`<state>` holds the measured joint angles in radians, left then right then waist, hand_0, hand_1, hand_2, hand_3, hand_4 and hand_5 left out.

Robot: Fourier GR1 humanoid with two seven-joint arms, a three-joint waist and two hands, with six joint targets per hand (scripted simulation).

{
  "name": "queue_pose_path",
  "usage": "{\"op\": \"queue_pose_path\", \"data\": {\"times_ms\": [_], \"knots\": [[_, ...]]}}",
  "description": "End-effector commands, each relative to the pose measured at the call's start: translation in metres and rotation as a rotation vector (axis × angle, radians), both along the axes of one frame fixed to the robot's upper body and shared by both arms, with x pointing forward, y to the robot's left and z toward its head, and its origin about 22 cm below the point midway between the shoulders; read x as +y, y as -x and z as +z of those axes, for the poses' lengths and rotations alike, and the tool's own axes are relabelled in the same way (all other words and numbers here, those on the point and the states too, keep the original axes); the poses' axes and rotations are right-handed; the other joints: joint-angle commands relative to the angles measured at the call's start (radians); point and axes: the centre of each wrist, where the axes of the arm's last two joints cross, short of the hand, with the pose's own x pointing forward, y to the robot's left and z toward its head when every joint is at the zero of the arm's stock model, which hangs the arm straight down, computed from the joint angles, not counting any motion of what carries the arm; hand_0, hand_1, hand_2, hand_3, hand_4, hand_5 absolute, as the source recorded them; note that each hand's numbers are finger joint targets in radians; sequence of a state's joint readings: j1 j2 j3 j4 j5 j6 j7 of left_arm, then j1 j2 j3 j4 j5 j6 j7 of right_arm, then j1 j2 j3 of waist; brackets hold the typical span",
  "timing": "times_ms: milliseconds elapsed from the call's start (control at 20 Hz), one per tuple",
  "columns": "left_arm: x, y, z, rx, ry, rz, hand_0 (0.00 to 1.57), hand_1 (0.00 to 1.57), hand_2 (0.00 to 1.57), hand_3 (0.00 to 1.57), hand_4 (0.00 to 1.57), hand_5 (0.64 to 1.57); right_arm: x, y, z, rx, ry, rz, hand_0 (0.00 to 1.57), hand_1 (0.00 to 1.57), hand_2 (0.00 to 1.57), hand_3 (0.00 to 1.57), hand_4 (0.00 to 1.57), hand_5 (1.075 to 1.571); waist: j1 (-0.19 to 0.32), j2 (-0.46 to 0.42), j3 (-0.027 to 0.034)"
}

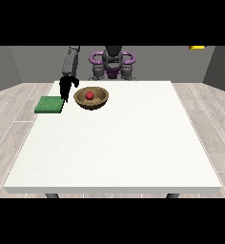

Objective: Pick the cup and pour the ball into the bowl, then pick the bowl and place it on the pad

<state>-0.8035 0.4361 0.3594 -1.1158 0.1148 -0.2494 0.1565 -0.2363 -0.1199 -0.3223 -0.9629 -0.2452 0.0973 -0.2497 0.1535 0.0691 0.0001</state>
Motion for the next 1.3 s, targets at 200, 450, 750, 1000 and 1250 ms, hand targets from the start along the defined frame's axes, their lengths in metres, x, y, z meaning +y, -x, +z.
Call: {"op": "queue_pose_path", "data": {"times_ms": [200, 450, 750, 1000, 1250], "knots": [[0.053, 0.025, 0.009, -0.020, 0.023, 0.048, 0.00, 0.00, 0.00, 0.00, 1.01, 1.536, 0.030, -0.006, -0.025, 0.003, 0.000, 0.066, 0.00, 0.00, 0.00, 0.00, 0.54, 1.554, -0.056, 0.031, 0.0003], [0.059, 0.034, 0.031, -0.078, -0.002, 0.016, 0.00, 0.00, 0.00, 0.00, 1.02, 1.533, 0.010, -0.036, -0.009, -0.037, 0.001, -0.001, 0.00, 0.00, 0.00, 0.00, 0.51, 1.552, -0.014, 0.093, 0.0006], [0.049, 0.044, 0.023, -0.108, -0.015, -0.004, 0.00, 0.00, 0.00, 0.00, 1.02, 1.540, 0.007, -0.018, -0.034, -0.066, 0.007, -0.023, 0.00, 0.00, 0.00, 0.00, 0.45, 1.546, 0.004, 0.120, 0.0010], [0.069, 0.044, 0.027, -0.071, 0.018, 0.026, 0.00, 0.00, 0.00, 0.00, 1.02, 1.537, 0.070, -0.035, -0.030, -0.051, 0.003, 0.028, 0.00, 0.00, 0.00, 0.00, 0.45, 1.550, -0.008, 0.097, 0.0001], [0.090, 0.055, 0.036, -0.116, 0.016, 0.006, 0.00, 0.00, 0.00, 0.00, 1.02, 1.543, 0.061, -0.041, -0.025, -0.052, -0.002, -0.036, 0.00, 0.00, 0.00, 0.00, 0.50, 1.556, 0.010, 0.132, 0.0002]]}}
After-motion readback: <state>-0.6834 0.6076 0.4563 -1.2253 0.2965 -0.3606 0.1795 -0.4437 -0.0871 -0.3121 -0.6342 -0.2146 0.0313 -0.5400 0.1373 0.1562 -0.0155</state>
